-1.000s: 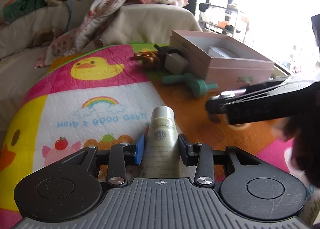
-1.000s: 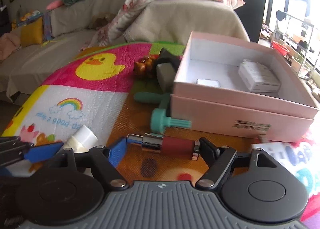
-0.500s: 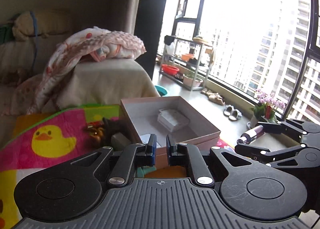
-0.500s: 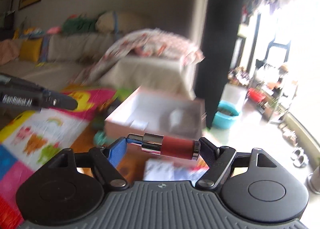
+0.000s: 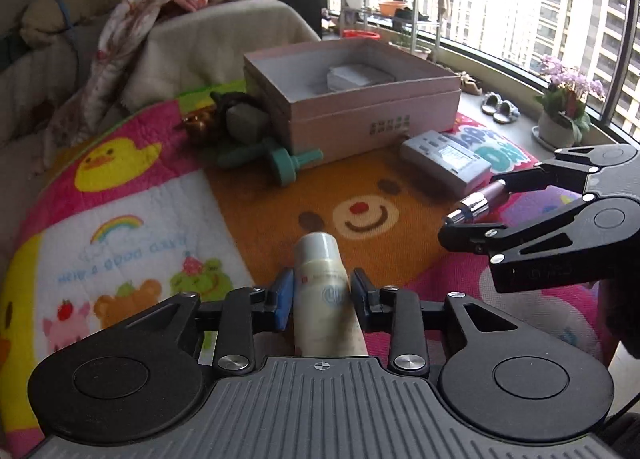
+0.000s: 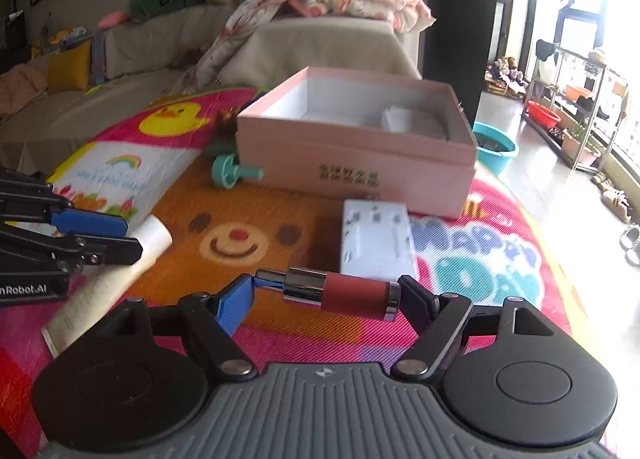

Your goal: Organize rigid objects

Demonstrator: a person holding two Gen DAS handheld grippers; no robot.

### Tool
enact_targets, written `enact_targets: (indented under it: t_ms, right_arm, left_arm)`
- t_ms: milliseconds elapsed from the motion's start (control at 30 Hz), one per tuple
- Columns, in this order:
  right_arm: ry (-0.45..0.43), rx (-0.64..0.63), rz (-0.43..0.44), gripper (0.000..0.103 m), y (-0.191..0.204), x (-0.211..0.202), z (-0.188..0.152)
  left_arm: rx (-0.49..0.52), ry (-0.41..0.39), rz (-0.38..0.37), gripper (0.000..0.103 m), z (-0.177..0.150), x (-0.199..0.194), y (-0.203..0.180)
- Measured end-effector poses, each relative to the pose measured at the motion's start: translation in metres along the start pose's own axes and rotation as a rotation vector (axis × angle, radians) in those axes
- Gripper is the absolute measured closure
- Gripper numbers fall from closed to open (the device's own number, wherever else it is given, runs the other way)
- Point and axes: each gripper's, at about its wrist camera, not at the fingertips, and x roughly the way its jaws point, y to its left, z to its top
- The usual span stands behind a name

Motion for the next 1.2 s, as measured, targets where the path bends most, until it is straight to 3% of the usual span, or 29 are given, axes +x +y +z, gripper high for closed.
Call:
enact_targets:
  t_ms: [33, 233, 433, 500, 700, 833, 1000, 1100, 1133, 1200]
  right_arm:
    - [0.012, -0.002, 0.009, 0.025, 0.002, 0.002, -0.003]
    - [0.0, -0.05, -0.027, 0.019, 0.011, 0.001, -0.009]
    - [0.04, 0.051, -0.019, 0.017, 0.002, 0.005, -0.004]
    - [0.048, 0.033, -0.024, 0.024, 0.005, 0.003, -0.003]
    - [0.019, -0.025, 0.026, 0.025, 0.002, -0.026, 0.004]
    - [-0.065, -0.042, -0.01, 0.025, -0.01, -0.046, 0.023]
    - [-0.248, -0.069, -0.091, 0.025, -0.023, -0.057, 0.074]
    - [-0.354, -0.068, -0.147, 0.022, -0.027, -0.036, 0.113]
    - [-0.35, -0.065, -0.16, 0.016, -0.028, -0.025, 0.123]
    - [-0.282, -0.039, -0.156, 0.016, -0.032, -0.006, 0.133]
  left_arm:
    - [-0.004, 0.028, -0.008, 0.067, -0.002, 0.005, -0.001]
    - [-0.044, -0.001, -0.014, 0.066, -0.008, 0.001, 0.003]
    - [0.002, -0.046, 0.008, 0.071, -0.015, -0.003, -0.005]
    - [-0.007, -0.053, -0.016, 0.072, -0.016, -0.005, -0.004]
    - [-0.005, -0.124, -0.095, 0.073, -0.008, -0.021, -0.002]
    - [-0.043, -0.205, -0.154, 0.073, 0.04, -0.03, 0.01]
    - [-0.062, -0.424, -0.188, 0.072, 0.142, -0.027, 0.022]
    - [-0.156, -0.374, -0.255, 0.072, 0.195, 0.015, 0.038]
    - [-0.19, -0.347, -0.257, 0.072, 0.202, 0.029, 0.045]
    - [-0.203, -0.316, -0.212, 0.072, 0.2, 0.046, 0.054]
